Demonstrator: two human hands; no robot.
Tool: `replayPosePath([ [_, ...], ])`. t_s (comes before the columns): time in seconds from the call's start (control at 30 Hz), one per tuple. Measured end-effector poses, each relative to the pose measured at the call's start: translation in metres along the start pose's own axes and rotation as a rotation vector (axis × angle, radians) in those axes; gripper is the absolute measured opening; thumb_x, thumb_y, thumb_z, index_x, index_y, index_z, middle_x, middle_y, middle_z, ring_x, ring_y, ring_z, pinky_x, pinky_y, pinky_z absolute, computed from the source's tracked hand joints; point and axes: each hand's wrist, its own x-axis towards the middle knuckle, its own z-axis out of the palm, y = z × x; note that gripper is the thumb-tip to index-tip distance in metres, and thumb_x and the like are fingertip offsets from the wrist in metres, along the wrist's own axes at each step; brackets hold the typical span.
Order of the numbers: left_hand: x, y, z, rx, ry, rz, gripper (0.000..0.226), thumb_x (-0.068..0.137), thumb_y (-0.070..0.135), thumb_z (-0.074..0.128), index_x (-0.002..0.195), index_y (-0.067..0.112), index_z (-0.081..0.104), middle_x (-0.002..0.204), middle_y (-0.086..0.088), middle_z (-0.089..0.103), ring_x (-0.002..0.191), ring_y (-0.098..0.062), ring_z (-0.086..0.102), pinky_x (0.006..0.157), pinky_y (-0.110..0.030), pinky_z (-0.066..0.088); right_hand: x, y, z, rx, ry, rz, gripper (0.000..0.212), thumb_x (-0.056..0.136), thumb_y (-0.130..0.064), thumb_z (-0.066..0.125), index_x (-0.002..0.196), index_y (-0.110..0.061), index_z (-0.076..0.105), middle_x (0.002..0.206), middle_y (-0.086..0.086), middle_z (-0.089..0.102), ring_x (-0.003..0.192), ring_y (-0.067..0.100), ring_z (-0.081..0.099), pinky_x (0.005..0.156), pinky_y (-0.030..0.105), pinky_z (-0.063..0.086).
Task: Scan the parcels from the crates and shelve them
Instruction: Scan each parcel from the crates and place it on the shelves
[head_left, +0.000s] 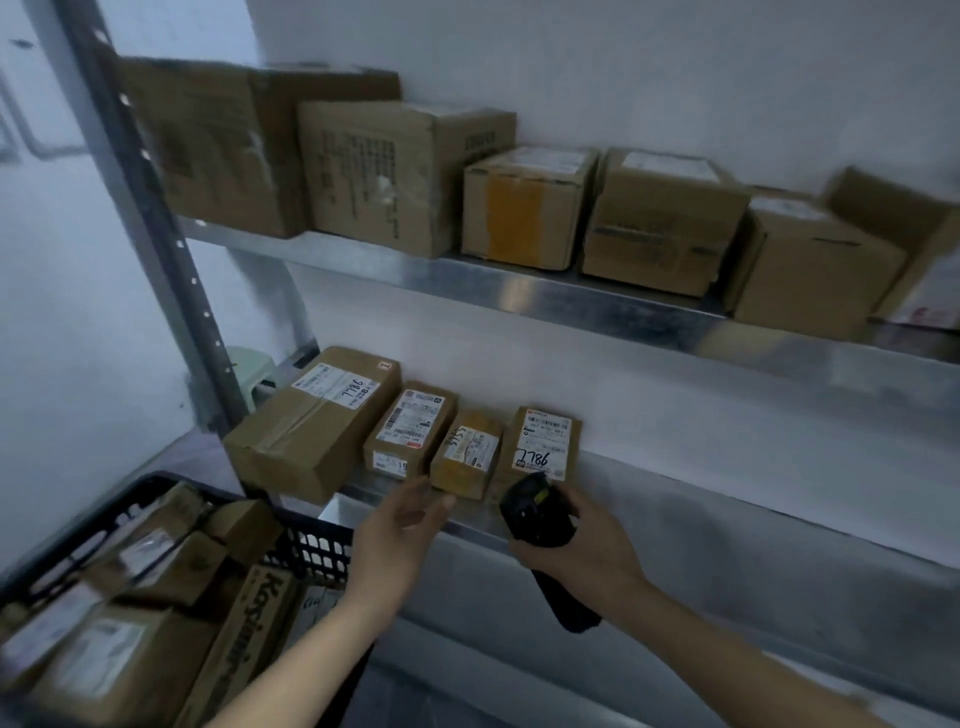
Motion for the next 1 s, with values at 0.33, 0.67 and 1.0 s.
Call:
replayPosePath([
  [0.33,-0.058,-0.036,-0.159,0.020,0.158,-0.043,0.028,0.087,0.042,0.074,0.109,0.025,0.071,0.091,0.010,0.073,0.086,0.004,0.065,0.070,-0.012,0.048,-0.062,-0.105,0.130,-0.023,-0.153,-0.102,0.065,0.068,-0.046,0.091,0.122,-0.046,0.055,0.108,-0.029,0.062,0.110,0.000,0.061,0.093,0.022,0.049],
  [0.67,-0.107,-0.128,-0.314,0.065,0.399,-0.180,0.013,0.089,0.039,0.073,0.097,0.029,0.073,0.092,0.008,0.074,0.091,-0.006,0.067,0.076,-0.019,0.050,-0.075,-0.153,0.274,-0.132,-0.414,-0.124,0.113,0.060,-0.070,0.086,0.155,-0.028,0.041,0.149,-0.007,0.055,0.137,0.016,0.052,0.110,0.034,0.047],
  [1.0,-0.072,-0.195,-0.359,0.018,0.533,-0.315,0.032,0.092,0.038,0.070,0.118,0.020,0.067,0.097,0.012,0.069,0.091,-0.001,0.063,0.073,-0.014,0.046,-0.026,-0.165,0.355,-0.156,-0.539,-0.122,0.079,0.072,-0.050,0.091,0.138,-0.027,0.052,0.114,-0.021,0.056,0.106,0.003,0.056,0.093,0.022,0.047],
])
